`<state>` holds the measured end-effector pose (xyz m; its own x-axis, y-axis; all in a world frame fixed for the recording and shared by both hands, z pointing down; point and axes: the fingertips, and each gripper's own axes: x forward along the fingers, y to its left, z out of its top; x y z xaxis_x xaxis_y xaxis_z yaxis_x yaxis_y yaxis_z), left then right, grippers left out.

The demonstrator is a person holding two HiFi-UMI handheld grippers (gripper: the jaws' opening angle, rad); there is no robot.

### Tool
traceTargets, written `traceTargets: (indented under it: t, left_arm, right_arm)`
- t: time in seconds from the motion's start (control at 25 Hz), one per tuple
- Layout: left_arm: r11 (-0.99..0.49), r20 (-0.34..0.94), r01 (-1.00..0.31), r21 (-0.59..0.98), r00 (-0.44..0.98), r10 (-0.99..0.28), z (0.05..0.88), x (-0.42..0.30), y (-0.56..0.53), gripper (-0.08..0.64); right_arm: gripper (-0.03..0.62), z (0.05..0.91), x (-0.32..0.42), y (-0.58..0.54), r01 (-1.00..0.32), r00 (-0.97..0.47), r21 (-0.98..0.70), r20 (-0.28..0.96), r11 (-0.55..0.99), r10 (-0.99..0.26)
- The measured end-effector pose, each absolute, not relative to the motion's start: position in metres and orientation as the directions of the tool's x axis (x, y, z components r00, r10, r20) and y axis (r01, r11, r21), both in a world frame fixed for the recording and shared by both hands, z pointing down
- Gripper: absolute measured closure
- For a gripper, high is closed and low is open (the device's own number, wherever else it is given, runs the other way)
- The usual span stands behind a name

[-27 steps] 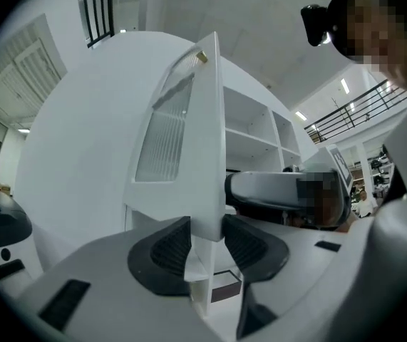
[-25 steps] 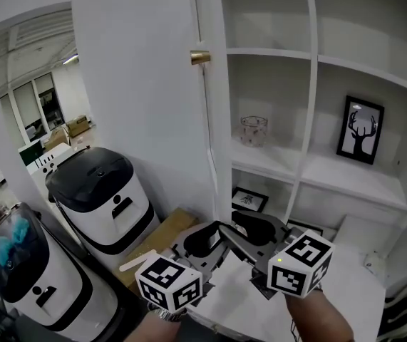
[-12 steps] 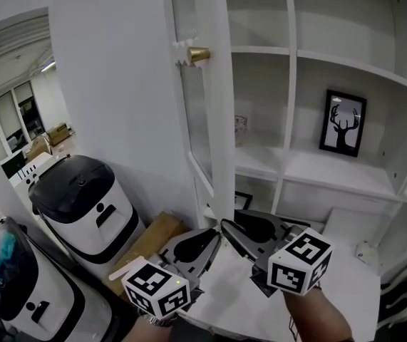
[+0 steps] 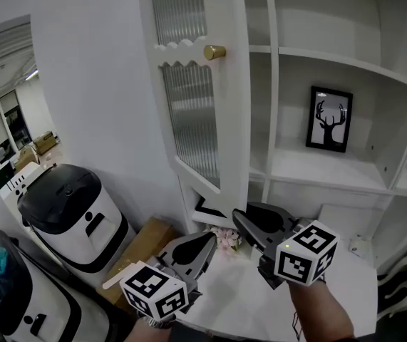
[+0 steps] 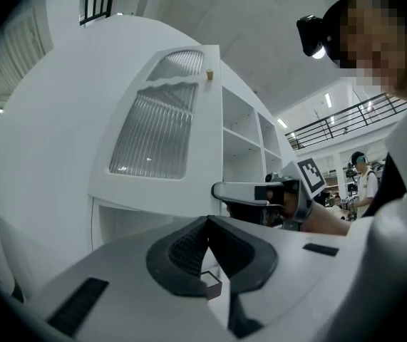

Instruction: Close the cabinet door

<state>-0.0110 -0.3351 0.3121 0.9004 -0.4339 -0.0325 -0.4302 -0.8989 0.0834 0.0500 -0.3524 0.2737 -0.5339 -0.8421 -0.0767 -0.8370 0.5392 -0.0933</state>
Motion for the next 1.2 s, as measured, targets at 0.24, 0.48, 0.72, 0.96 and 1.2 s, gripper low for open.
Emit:
traceTargets:
  t: [0.24,0.48,0.72,0.96,1.2]
  left_arm:
    - [-0.905,-0.031,-0.413,0.099,0.908,-0.418,0.315,-0.006,-0.341,0.555]
    - [-0.915,-0.030,-0.393,0.096,0.917,-0.397,0.316,0.001,-0.345,0.554]
    - [-0.921,-0.030,-0.376,0.105,0.924,-0.381,0.316,0.006,-0.349,0.555]
    - [-0.925,-0.025,-0.364,0.111,0.929,-0.369,0.319,0.005,-0.351,0.555]
    - [-0.924,-0.023,-0.363,0.124,0.929,-0.368,0.323,0.002,-0.356,0.555]
  right_arm:
    - [0.528,0.274,0.067,-0.361,-0.853,-0.508,-0.101,-0.071,0.512,-0.859]
    - [0.528,0.273,0.082,-0.369,-0.868,-0.480,-0.110,-0.065,0.484,-0.875]
    - [0.522,0.276,0.101,-0.378,-0.894,-0.428,-0.115,-0.063,0.433,-0.901]
    - [0.518,0.274,0.114,-0.385,-0.931,-0.359,-0.058,-0.040,0.361,-0.933]
    - [0.490,0.275,0.132,-0.394,-0.960,-0.276,-0.027,-0.035,0.277,-0.960]
